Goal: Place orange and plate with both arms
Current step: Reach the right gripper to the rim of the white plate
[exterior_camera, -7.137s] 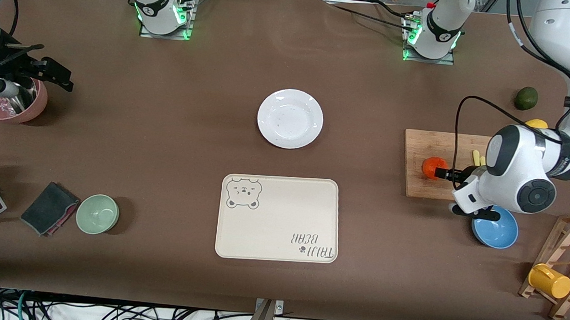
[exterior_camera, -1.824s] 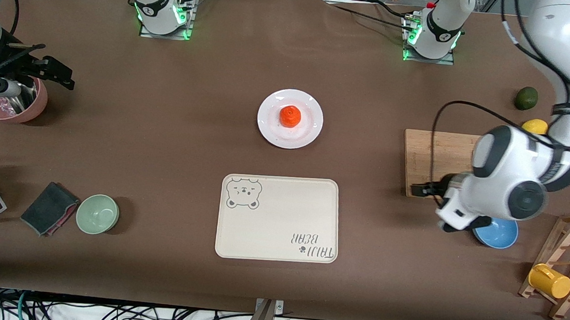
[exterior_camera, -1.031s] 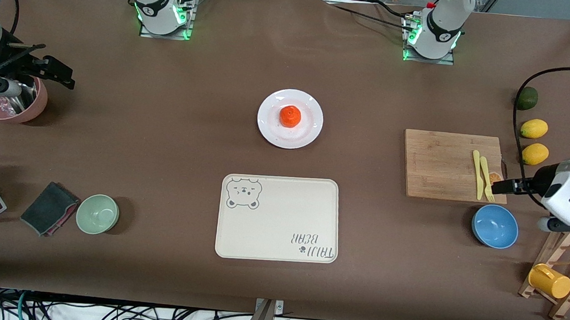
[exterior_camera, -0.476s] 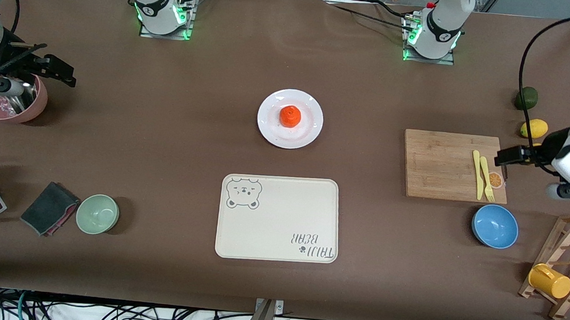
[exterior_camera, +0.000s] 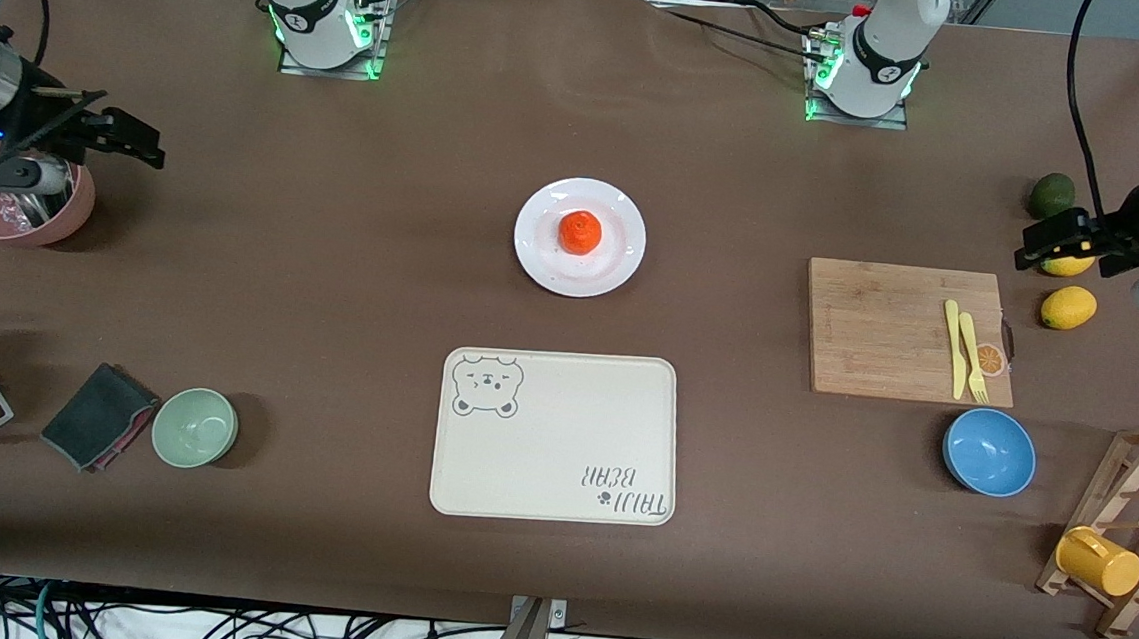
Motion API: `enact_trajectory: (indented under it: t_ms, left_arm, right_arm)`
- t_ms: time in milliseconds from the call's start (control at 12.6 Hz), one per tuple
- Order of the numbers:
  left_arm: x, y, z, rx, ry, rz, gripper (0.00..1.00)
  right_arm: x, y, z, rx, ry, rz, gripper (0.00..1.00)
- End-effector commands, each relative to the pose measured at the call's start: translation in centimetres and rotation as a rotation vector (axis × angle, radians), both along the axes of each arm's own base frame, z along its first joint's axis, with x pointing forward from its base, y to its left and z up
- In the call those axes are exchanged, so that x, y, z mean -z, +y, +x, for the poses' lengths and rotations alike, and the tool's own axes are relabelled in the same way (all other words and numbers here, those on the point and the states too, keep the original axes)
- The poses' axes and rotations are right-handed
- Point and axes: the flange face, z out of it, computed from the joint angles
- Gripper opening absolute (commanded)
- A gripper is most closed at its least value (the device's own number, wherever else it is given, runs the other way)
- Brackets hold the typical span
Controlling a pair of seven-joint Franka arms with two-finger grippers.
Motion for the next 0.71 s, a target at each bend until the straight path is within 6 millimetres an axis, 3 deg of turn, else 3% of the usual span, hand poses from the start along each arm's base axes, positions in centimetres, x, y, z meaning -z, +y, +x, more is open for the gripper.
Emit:
enact_trajectory:
  t_ms: [0,396,476,634]
  left_arm:
    - [1.6,0.1,-0.2,0.022,-0.036,0.023,1.0]
    - [1.4,0.3,0.0,0.041,-0.046,0.072,1.0]
    - [1.4,0.1,0.0,0.044,-0.045,0.071,1.0]
    - [1.3,0.2,-0.1,0.044,-0.043,0.071,1.0]
  right_arm:
    - [4.4,3.4,0.9,-0.013,0.107,0.105,1.0]
    - [16.7,12.7,2.9,0.078,0.226,0.427,1.0]
    - [19.7,15.1,2.2,0.113,0.22,0.476,1.0]
    - [23.6,19.6,0.0,0.138,0.163,0.53,1.0]
